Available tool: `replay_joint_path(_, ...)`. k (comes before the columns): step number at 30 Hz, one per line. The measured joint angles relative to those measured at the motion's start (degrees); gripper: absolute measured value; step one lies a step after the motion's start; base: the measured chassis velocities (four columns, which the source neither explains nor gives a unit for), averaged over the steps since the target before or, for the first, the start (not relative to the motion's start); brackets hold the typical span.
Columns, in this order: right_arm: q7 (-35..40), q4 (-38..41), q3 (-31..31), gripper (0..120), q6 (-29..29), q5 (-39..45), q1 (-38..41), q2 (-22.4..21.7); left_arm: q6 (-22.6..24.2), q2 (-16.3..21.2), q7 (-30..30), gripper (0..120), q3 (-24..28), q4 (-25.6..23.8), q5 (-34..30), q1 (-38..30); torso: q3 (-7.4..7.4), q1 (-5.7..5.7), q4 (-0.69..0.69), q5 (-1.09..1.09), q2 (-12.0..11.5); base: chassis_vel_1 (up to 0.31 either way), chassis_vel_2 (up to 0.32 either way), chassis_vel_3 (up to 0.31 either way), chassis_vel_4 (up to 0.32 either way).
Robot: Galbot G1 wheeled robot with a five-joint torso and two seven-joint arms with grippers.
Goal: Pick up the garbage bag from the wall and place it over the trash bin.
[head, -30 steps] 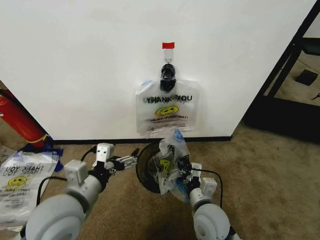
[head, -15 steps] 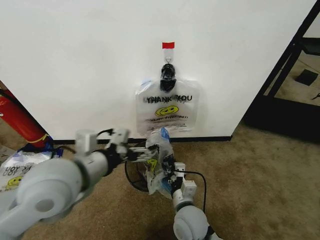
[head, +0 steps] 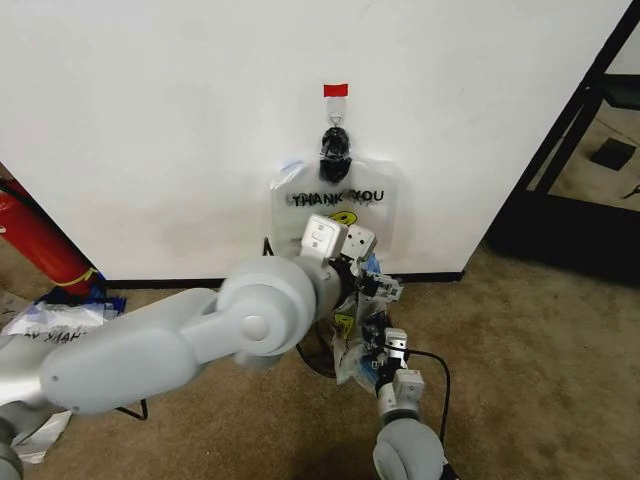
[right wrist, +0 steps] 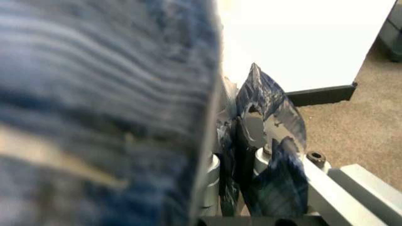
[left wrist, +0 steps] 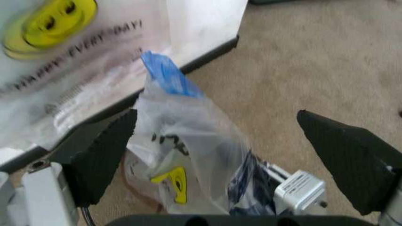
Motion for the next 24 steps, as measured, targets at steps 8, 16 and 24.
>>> replay_joint_path(8, -0.02, -0.22, 0.91, 1, 0.78, 0.06, 0.06, -0.64, -1.36, -5.54, 0.23, 100, -0.23, 2.53, -1.04, 1.7, -0.01, 0.0, -0.04, 0.01, 0.0, 0.0, 0.0, 0.0, 0.0)
replay_joint_path(16, -0.23, 0.36, 1.27, 1, 0.89, 1.16, 0.33, -1.77, 0.12, -8.91, -1.03, 98, 0.99, 7.2, 1.34, 2.9, -0.01, 0.0, -0.03, 0.0, 0.0, 0.0, 0.0, 0.0, 0.0)
replay_joint_path(24, -0.31, 1.06, 1.35, 1, 1.02, 2.35, 0.34, -2.1, 0.84, -9.09, -0.94, 81, 1.78, 9.52, 4.56, 4.4, -0.01, 0.0, -0.02, 0.0, 0.0, 0.0, 0.0, 0.0, 0.0)
